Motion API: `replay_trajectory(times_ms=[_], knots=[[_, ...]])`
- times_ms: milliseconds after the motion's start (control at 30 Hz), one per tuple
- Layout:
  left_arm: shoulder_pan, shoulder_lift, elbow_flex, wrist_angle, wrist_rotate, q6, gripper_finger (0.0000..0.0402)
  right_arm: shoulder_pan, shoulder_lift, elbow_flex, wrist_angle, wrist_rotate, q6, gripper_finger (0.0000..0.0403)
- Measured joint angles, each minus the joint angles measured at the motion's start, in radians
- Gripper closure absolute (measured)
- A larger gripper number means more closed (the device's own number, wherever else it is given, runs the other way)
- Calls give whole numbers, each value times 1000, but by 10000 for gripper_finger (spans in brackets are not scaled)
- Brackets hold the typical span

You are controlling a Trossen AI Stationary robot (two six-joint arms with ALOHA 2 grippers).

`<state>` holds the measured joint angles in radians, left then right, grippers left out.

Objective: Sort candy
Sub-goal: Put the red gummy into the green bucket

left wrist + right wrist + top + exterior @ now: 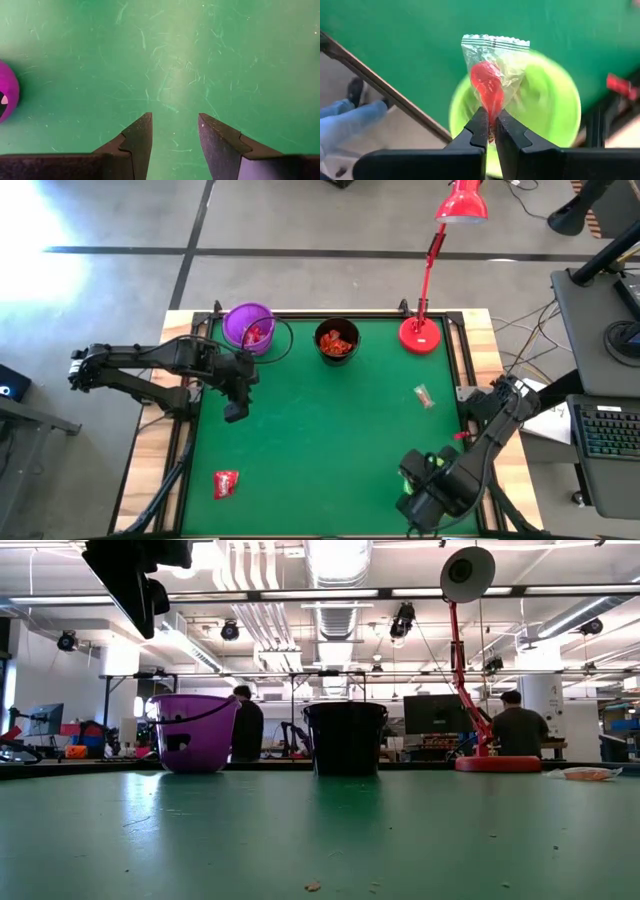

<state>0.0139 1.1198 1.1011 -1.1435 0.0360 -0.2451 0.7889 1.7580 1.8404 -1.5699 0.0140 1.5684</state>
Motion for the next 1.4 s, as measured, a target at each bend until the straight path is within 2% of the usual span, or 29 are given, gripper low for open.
replay_trajectory(times_ms=[133, 233, 600, 867, 1133, 1400], knots=[[0, 0, 0, 0, 0, 0, 261, 40, 0, -55, 0, -111, 102, 390], [0, 0, 0, 1, 0, 0, 261, 60, 0, -93, -2, -152, 163, 390], [0, 0, 0, 4, 0, 0, 261, 91, 0, -153, 15, -153, 268, 390], [0, 0, 0, 8, 0, 0, 261, 93, 0, -203, 50, -127, 271, 388], [0, 0, 0, 8, 1, 0, 261, 93, 0, -336, 307, -124, 208, 338], [0, 0, 0, 7, 1, 24, 261, 97, -15, -358, 253, -127, 282, 283]])
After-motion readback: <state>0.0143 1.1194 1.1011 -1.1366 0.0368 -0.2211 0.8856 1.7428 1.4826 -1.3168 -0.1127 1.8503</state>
